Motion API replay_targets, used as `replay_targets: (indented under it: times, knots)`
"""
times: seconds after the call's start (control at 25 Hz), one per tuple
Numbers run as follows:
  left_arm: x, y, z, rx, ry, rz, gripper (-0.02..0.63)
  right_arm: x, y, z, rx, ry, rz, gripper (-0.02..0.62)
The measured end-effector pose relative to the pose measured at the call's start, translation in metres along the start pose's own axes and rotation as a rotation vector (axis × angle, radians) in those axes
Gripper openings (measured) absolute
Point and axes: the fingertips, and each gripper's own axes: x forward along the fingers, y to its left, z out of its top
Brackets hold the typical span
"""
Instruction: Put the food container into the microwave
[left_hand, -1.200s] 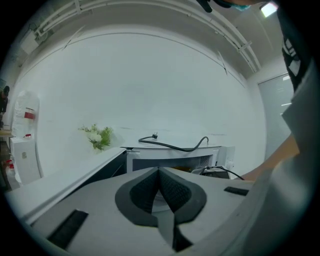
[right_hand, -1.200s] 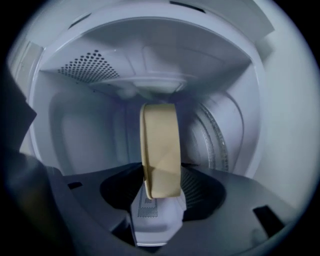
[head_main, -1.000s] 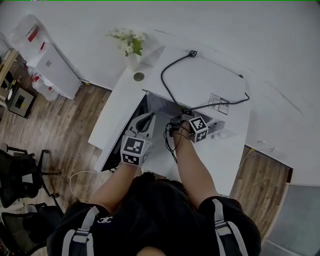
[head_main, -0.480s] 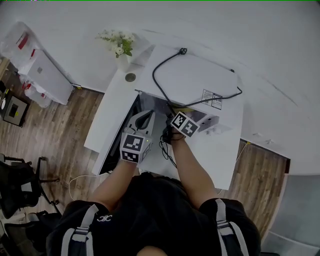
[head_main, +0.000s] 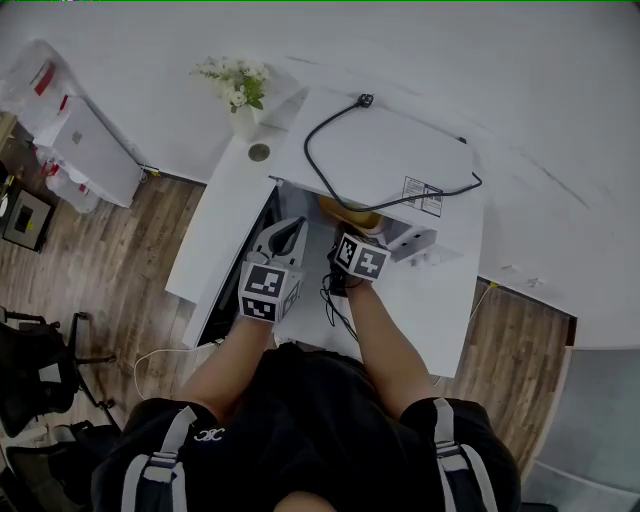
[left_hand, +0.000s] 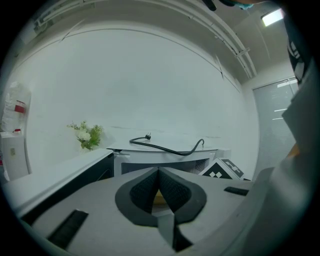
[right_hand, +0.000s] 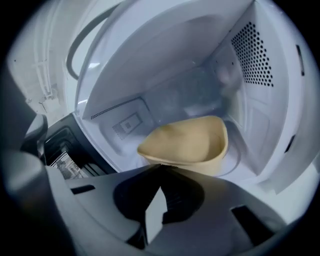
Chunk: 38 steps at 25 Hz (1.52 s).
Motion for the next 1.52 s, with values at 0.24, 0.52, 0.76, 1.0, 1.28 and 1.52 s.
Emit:
replay_targets:
  times: [0.24, 0.52, 0.76, 1.0, 1.28, 1.52]
  knots:
    - [0.001, -0.004, 0.004, 0.004, -0.002, 0.003, 0.000, -0.026, 0.014, 0.012, -0.071, -0.101, 0.085, -0.003]
    - [0.001, -0.015, 0.016, 0.006, -0.020, 0.005, 0.000, -0.090, 0.033, 0.038, -0.232, -0.254, 0.159, -0.003]
    - [-0.003, -0.031, 0.019, 0.011, -0.023, 0.004, 0.000, -0.163, 0.036, 0.072, -0.288, -0.412, 0.202, -0.003]
    - [0.006, -0.053, 0.022, 0.033, -0.021, -0.014, 0.000, -0.218, 0.006, 0.113, -0.315, -0.569, 0.124, -0.005]
    - [0.019, -0.074, 0.030, 0.057, -0.026, -0.044, 0.000, -0.231, -0.032, 0.126, -0.290, -0.597, 0.017, -0.003]
    - [0.027, -0.083, 0.030, 0.066, -0.018, -0.055, 0.000, -0.234, -0.053, 0.128, -0.241, -0.596, -0.019, -0.003]
